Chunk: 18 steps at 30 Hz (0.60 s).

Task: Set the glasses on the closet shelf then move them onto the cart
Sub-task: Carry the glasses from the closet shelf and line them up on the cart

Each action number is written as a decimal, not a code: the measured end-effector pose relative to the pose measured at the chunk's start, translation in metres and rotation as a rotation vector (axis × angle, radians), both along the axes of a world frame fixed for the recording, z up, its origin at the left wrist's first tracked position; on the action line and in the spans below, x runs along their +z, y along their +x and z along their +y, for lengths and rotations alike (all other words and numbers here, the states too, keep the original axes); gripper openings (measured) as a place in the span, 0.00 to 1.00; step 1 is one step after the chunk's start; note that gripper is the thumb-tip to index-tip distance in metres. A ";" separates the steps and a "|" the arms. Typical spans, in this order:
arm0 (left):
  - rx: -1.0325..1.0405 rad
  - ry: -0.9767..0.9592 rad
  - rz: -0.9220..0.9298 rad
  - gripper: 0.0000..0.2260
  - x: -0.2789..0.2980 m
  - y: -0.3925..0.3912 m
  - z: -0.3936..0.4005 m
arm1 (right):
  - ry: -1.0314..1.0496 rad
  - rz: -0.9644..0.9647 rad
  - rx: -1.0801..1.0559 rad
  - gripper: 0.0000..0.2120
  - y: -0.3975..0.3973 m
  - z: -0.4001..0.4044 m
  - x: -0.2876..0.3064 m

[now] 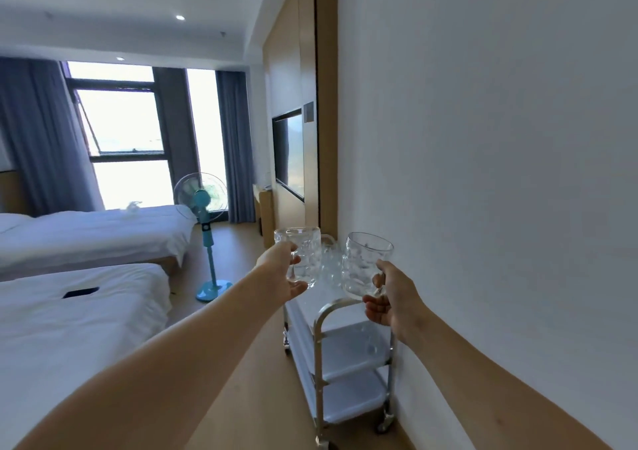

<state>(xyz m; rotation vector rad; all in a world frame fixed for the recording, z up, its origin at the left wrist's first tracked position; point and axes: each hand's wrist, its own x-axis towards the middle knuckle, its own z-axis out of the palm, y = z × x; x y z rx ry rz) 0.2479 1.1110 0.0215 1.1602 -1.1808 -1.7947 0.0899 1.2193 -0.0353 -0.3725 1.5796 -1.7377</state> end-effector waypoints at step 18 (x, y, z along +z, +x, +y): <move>0.323 0.089 -0.021 0.11 -0.088 -0.008 -0.162 | 0.118 -0.060 0.283 0.16 -0.032 -0.191 -0.069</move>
